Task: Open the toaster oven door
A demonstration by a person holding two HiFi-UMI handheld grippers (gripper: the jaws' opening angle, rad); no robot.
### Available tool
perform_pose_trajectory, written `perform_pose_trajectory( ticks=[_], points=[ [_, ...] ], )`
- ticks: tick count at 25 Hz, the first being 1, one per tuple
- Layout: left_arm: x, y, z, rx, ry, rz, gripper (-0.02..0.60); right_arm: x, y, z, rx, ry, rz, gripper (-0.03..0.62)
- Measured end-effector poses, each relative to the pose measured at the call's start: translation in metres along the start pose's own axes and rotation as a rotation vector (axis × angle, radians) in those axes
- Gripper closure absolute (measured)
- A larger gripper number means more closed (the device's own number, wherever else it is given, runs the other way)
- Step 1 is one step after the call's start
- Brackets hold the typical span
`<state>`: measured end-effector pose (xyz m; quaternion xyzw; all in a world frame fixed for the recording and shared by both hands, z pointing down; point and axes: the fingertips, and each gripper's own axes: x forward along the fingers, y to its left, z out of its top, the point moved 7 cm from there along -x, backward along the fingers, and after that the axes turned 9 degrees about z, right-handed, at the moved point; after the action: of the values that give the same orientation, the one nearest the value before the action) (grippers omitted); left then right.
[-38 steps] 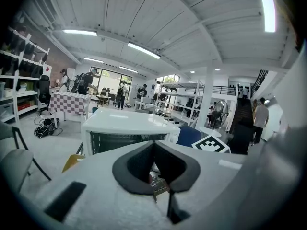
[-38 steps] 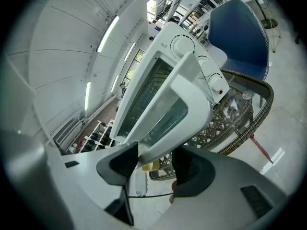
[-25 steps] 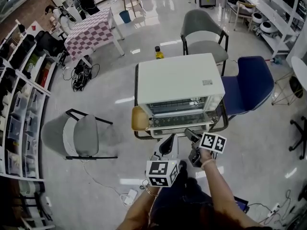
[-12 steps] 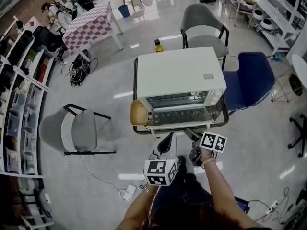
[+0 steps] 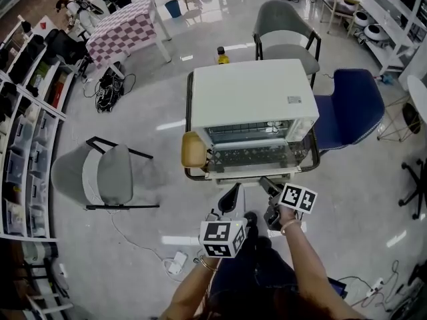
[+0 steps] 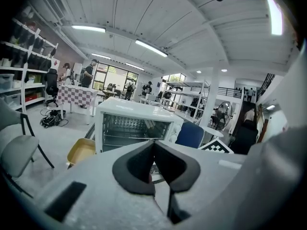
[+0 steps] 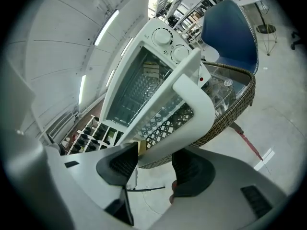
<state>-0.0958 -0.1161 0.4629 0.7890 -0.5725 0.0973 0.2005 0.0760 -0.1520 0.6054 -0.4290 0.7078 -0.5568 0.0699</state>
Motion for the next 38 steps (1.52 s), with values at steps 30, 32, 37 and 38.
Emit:
perform_pose_trajectory(
  ticks=[30, 32, 37, 38],
  points=[
    [-0.001, 0.019, -0.059, -0.014, 0.032, 0.022, 0.568, 0.004, -0.046, -0.04, 0.005, 0.026, -0.077, 0.378],
    [0.001, 0.02, -0.061, -0.016, 0.026, 0.024, 0.568, 0.006, -0.05, -0.042, 0.003, 0.026, -0.077, 0.378],
    [0.0, 0.022, -0.069, -0.02, 0.02, 0.029, 0.568, 0.006, -0.054, -0.047, -0.008, 0.02, -0.075, 0.378],
    [-0.001, 0.021, -0.07, -0.017, 0.018, 0.028, 0.568, 0.005, -0.054, -0.048, -0.01, 0.018, -0.074, 0.376]
  ],
)
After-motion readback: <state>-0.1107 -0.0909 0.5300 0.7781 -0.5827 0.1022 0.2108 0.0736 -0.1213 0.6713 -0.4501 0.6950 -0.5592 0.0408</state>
